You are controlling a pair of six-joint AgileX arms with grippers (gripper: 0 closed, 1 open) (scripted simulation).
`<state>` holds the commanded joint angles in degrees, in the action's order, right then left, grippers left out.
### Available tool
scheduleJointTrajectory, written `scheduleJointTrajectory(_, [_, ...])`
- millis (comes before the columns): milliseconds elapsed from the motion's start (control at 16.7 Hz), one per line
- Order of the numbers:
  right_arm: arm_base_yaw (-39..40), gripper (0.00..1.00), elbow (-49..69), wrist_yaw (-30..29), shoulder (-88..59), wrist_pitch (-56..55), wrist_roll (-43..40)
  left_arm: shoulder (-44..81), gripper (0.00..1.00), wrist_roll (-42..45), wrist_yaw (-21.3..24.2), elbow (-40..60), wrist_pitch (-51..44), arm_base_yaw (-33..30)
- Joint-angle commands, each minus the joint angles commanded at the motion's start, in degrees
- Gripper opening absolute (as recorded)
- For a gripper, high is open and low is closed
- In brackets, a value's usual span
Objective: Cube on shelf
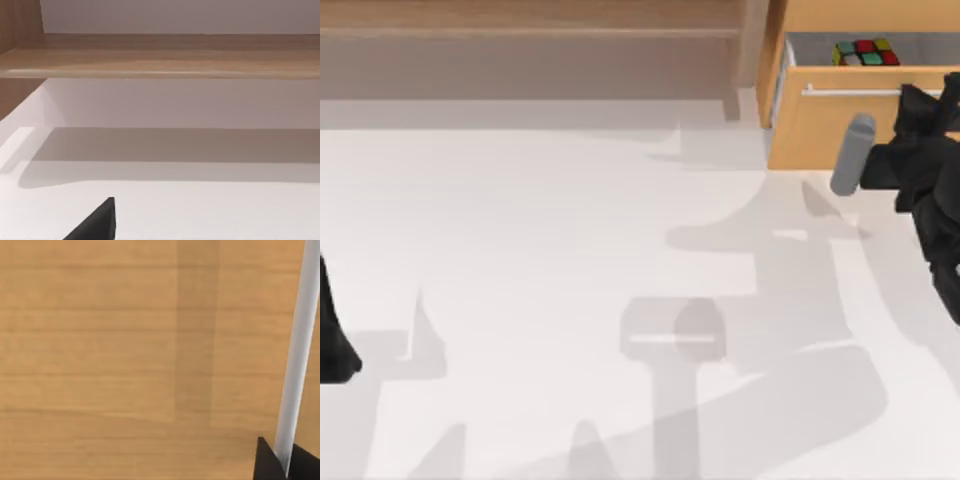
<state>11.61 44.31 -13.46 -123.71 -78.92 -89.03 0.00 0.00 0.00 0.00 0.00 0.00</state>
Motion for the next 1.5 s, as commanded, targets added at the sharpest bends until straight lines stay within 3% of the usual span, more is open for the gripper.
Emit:
scheduleJointTrajectory(240, [-0.3,0.00,-0.7,-0.2,0.2,-0.5,0.0,0.0,1.00,0.0,0.0,0.0,0.0,0.0])
scheduleJointTrajectory(660, [2.2,0.00,-14.3,-2.6,5.3,-8.6,0.0,0.0,1.00,0.0,0.0,0.0,0.0,0.0])
scheduleJointTrajectory(1080, [3.0,0.00,-16.5,-3.5,6.3,-11.2,0.1,0.0,1.00,0.0,0.0,0.0,0.0,0.0])
scheduleJointTrajectory(1500, [6.1,0.00,-28.8,-6.6,9.2,-19.2,0.1,0.0,1.00,0.0,0.0,0.0,0.0,0.0])
